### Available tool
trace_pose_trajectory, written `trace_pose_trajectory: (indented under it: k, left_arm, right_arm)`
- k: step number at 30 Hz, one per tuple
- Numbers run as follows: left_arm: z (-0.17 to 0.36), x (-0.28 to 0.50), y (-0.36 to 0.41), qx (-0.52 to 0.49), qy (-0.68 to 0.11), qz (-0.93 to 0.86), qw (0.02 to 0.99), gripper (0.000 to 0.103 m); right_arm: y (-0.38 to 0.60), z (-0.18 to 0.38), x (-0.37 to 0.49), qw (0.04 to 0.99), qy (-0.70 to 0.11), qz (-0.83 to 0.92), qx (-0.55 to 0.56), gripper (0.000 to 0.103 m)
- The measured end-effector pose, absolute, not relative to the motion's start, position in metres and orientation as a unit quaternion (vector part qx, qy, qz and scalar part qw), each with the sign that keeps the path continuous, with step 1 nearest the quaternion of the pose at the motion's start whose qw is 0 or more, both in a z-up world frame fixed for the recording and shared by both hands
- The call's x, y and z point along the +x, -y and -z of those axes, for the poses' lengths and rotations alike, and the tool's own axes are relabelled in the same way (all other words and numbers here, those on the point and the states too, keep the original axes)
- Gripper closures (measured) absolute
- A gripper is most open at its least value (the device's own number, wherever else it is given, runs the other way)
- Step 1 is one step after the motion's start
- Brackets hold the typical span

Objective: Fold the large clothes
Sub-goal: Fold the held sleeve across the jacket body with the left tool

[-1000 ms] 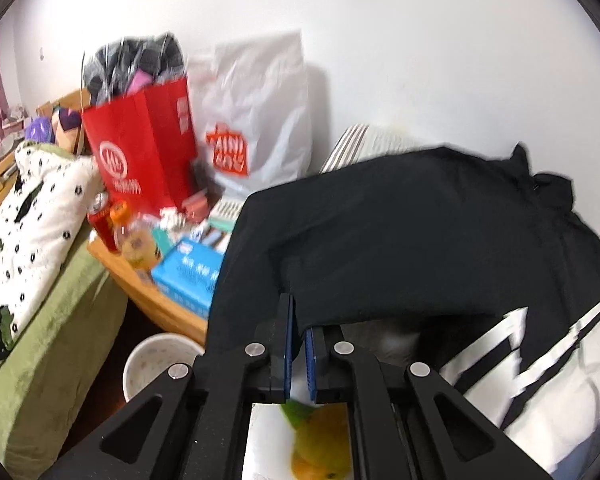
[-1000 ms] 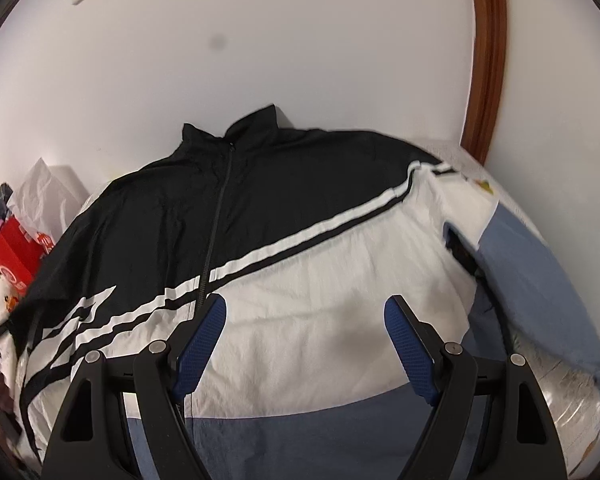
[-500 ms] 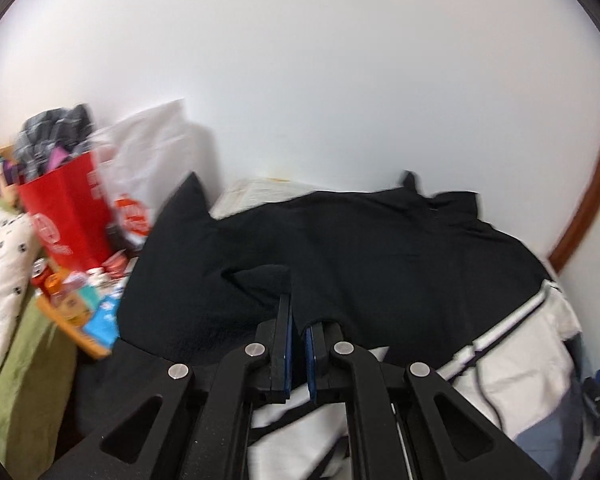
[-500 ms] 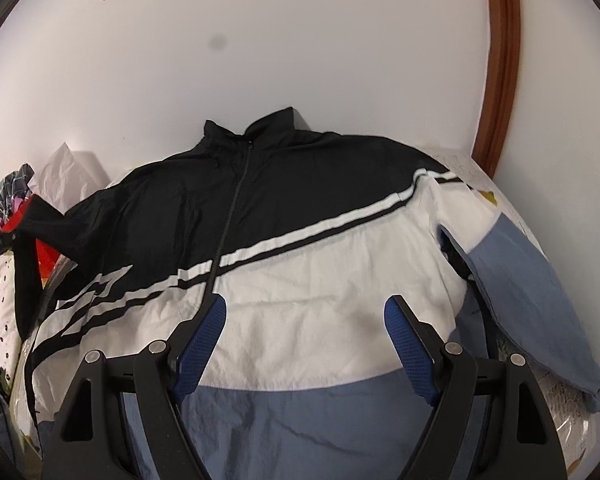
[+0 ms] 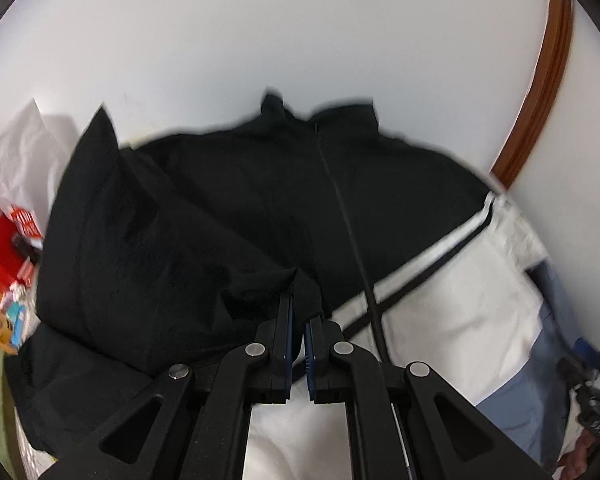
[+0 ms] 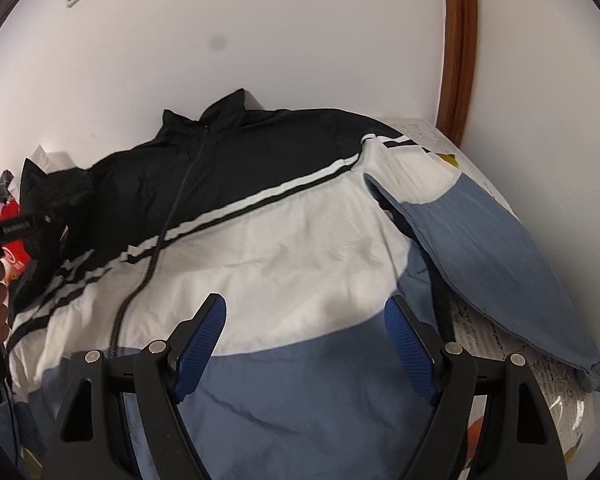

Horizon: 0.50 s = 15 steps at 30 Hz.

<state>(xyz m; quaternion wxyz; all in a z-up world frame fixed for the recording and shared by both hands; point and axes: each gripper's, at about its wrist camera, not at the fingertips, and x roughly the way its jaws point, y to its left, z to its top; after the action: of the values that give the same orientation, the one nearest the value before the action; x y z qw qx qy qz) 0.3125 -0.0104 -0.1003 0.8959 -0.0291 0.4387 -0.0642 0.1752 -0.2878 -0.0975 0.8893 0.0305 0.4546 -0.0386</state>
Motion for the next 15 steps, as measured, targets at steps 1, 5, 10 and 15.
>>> trace_pose_trajectory:
  k: [1, 5, 10, 15]
  left_arm:
    - [0.108, 0.314, 0.012, -0.031, -0.45, 0.064, 0.89, 0.098]
    - [0.125, 0.31, 0.007, -0.047, -0.479, 0.063, 0.874, 0.095]
    - [0.121, 0.29, -0.003, -0.058, -0.476, 0.084, 0.874, 0.053]
    - [0.102, 0.25, -0.012, -0.028, -0.447, 0.091, 0.89, 0.043]
  right_arm:
    - [0.287, 0.099, 0.174, 0.889, -0.455, 0.036, 0.03, 0.022]
    - [0.281, 0.104, 0.175, 0.887, -0.461, 0.024, 0.022, 0.022]
    - [0.264, 0.099, 0.177, 0.891, -0.453, 0.006, 0.012, 0.022]
    - [0.236, 0.087, 0.188, 0.895, -0.445, -0.032, 0.009, 0.055]
